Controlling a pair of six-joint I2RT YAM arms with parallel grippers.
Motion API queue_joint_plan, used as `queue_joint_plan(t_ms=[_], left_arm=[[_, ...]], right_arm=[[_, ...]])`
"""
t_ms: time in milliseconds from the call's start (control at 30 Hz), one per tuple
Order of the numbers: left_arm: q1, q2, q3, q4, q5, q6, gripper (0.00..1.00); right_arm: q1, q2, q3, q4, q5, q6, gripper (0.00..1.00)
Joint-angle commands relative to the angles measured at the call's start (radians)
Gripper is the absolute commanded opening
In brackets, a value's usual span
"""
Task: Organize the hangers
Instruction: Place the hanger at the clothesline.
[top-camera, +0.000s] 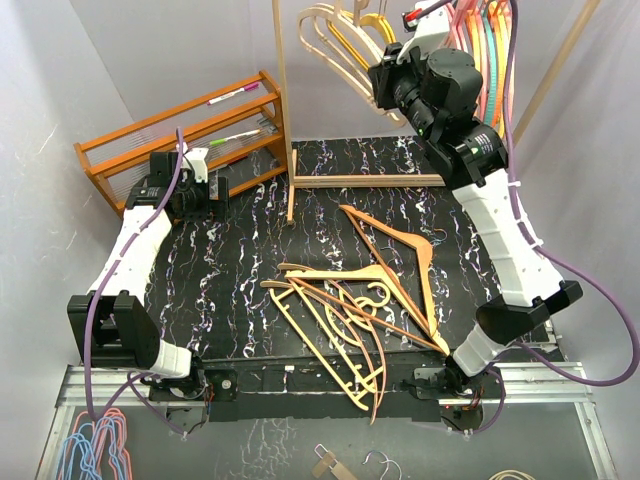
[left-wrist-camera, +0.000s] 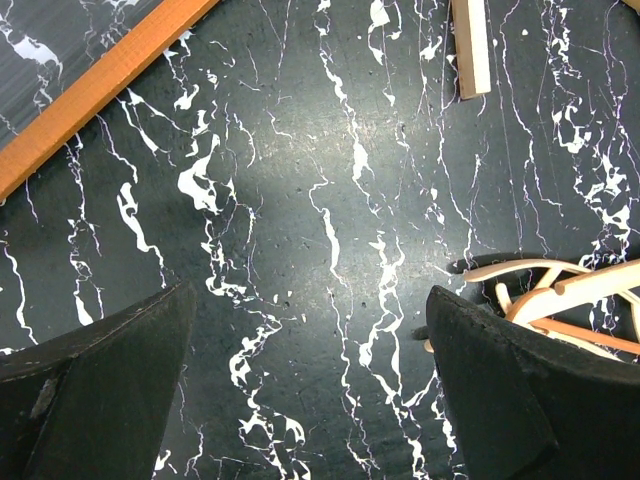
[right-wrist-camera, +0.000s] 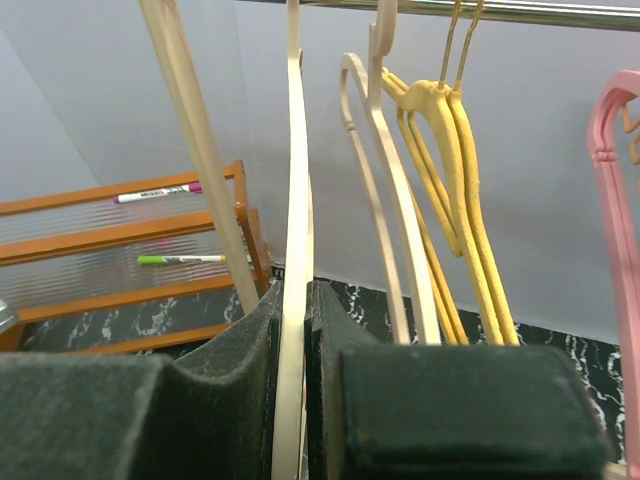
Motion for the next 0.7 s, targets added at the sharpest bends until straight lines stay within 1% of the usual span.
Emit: queue_joint_plan(t_ms=[0,367,667], left_arm=[[0.010,-0.048,-0.009,0.004,0.018,0.010,0.97],[0.010,-0.049,-0.018,0.003,0.025,0.018,0.97],[0.009,-0.034,-0.020,-0.009,0.053,0.027,0.97]], right_arm=[[-0.027,0.016,0.040,0.085,-0.075,0.050,0.08],[-0.079,0.039,-0.011,0.092,-0.159,0.111,0.08],[-0.096,0.029,-0.074,0.090,-0.199,0.129,0.08]])
